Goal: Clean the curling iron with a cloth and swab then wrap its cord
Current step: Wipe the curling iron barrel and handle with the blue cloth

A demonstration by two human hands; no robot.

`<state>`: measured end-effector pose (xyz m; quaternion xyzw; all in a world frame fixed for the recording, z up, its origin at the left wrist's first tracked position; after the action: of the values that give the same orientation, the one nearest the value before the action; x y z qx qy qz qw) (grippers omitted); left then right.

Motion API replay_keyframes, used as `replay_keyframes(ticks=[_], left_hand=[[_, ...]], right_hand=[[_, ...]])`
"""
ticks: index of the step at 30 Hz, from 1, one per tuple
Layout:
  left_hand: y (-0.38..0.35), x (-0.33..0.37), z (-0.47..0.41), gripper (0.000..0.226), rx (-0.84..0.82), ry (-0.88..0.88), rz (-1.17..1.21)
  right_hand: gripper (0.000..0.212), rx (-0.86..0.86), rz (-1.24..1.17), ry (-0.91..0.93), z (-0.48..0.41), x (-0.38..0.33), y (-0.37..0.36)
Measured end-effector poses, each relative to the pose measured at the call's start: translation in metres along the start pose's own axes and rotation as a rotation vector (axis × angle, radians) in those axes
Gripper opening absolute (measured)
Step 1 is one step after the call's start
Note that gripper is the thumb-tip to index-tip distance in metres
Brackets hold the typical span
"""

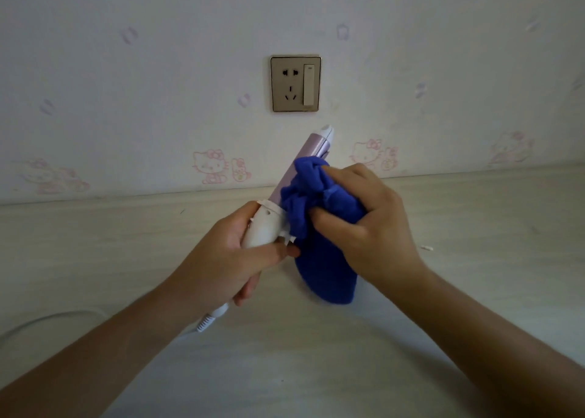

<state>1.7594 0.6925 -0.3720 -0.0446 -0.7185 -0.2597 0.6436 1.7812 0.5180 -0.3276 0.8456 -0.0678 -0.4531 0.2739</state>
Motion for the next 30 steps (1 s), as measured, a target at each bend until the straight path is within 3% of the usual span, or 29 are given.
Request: replay_keyframes(ticks=[2,4,6,10,13,16,22,25,28,30], left_hand=[[-0.007,-0.003,-0.003,0.021,-0.081,-0.001,0.195],[-0.013,-0.01,-0.008,0.038,-0.121,0.038,0.382],[-0.013,-0.017,-0.01,0.055,-0.107,0.087,0.439],[-0.003,-0.015,-0.002,0.057,-0.11,0.071,0.411],[-0.005,0.003,0.0,0.038,-0.138,-0.032,0.398],[-0.016,0.008,-0.003,0.041,-0.17,-0.044,0.421],[0.009,-0.015,0.0,0.047,-0.001,0.06,0.419],[0.007,-0.018,-0.002,0.071,0.009,0.067,0.443],[-0.003,-0.017,-0.007,0.075,-0.019,0.095,0.367],[-0.005,-0.016,-0.009,0.072,-0.014,0.102,0.348]], right_hand=[[0.024,0.086,-0.064,-0.015,-0.001,0.006,0.017],[0.022,0.153,-0.094,-0.011,0.0,0.008,0.029],[0.025,0.113,-0.079,0.012,0.001,0.003,0.02],[0.033,0.002,-0.027,0.02,0.002,-0.002,-0.004],[0.025,0.111,-0.076,-0.006,0.0,0.003,0.021],[0.029,0.218,-0.073,-0.024,0.003,0.005,0.043],[0.031,-0.055,-0.03,0.001,0.004,-0.005,-0.018],[0.024,0.043,-0.054,-0.017,0.001,0.0,0.005],[0.023,0.223,-0.076,-0.03,0.003,0.007,0.041],[0.019,0.205,-0.052,-0.033,0.003,0.007,0.037]])
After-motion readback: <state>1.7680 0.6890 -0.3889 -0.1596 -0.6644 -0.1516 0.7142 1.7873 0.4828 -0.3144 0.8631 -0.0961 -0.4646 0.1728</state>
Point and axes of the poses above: each hand's wrist, its own z-axis away from the middle knuckle, its own y-axis out of the back of the hand, x = y × z, the point moved 9 cm from there along -z, towards the middle knuckle, and after that the axes turned 15 degrees about -x, right-handed, at the moved point
